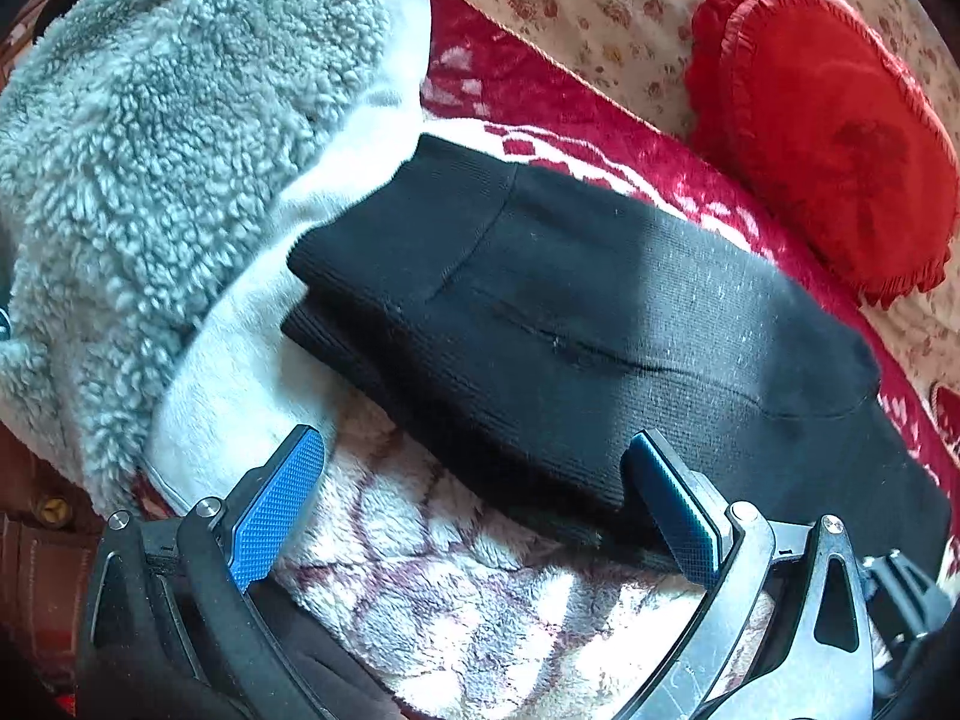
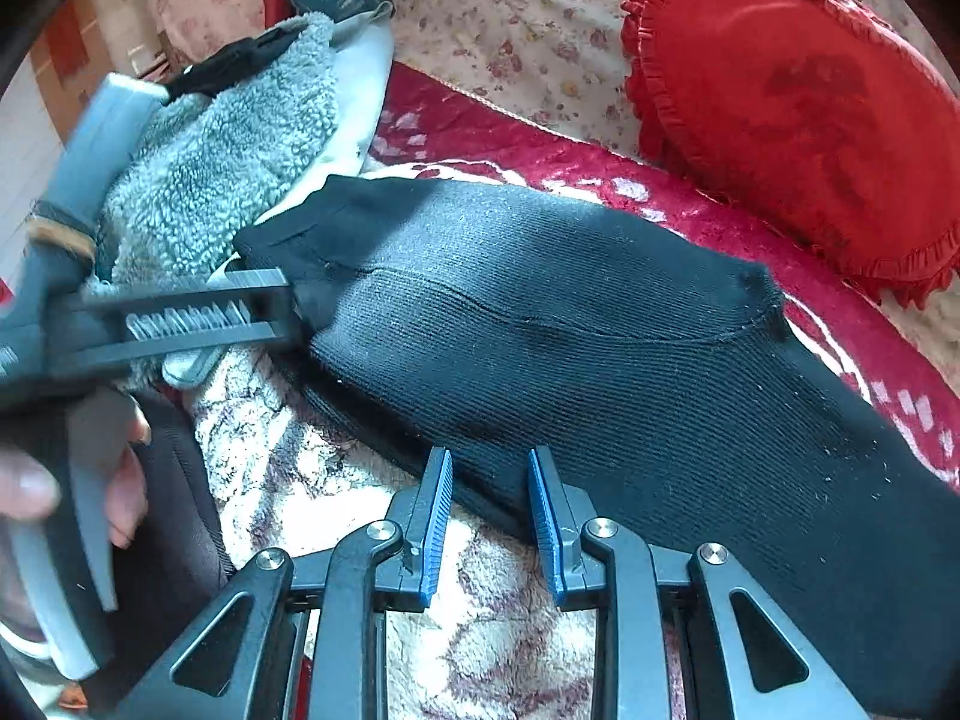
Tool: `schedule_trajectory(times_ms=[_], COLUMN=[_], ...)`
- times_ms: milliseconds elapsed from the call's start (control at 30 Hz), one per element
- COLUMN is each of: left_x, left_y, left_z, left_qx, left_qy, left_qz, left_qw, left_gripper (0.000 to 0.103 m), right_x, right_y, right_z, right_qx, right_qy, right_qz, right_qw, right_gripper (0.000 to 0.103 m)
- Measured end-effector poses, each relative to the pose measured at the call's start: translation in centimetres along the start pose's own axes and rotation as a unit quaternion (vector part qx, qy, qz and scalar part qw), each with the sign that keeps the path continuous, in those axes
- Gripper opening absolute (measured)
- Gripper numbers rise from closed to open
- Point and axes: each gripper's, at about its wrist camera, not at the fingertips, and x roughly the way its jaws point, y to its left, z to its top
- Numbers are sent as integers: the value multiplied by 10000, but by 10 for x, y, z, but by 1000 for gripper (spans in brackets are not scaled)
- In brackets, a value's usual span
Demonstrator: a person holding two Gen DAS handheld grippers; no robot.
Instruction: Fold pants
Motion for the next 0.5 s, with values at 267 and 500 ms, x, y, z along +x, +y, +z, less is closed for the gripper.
schedule_trajectory(times_ms=[267, 500], left_x=[-30, -41], left_y=[-17, -60], left_z=[-5, -18], left_qx=[175, 592], left_qy=[-342, -325], left_qz=[-147, -520], left_qw=[9992, 9964], left_gripper=[102, 102], right_x=[-40, -35], right_y=[-47, -90], right_z=[-4, -22], right_qx=[662, 922], right_qy=[-149, 199], right_qz=[-303, -680], right_qw=[9972, 9932], right_gripper=[25, 25])
